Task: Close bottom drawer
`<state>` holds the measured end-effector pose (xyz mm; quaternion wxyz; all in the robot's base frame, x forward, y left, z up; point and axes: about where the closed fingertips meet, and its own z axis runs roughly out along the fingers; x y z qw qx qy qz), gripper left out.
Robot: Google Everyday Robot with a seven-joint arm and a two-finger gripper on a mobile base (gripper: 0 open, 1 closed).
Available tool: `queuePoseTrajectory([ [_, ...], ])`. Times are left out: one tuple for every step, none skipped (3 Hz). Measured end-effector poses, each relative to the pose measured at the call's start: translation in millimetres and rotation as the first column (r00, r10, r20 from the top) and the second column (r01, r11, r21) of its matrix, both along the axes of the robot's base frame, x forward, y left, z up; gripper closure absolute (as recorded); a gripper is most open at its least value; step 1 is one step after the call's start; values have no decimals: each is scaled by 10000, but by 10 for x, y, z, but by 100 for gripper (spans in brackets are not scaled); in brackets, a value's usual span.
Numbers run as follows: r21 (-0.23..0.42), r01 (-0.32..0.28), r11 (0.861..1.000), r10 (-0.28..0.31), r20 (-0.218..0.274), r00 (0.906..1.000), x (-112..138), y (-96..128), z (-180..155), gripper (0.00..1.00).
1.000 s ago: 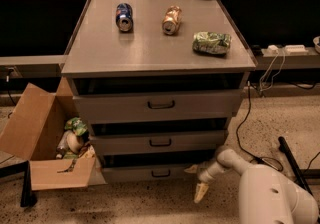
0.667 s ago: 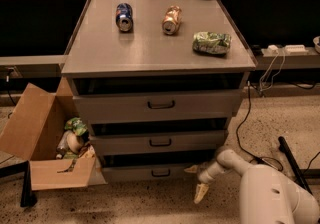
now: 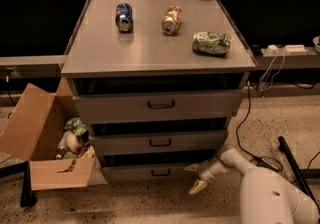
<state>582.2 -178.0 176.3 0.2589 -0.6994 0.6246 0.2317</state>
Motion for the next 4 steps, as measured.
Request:
queuePoseTrajectory([
  [182, 410, 9990, -418, 507, 9978, 312, -145, 156, 24],
  [412, 850, 9955, -891, 1104, 9899, 645, -312, 335, 1],
  [412, 850, 9955, -891, 1104, 9899, 620, -313, 331, 0],
  [553, 853, 9948, -931, 1584, 9830, 618, -347, 469, 0],
])
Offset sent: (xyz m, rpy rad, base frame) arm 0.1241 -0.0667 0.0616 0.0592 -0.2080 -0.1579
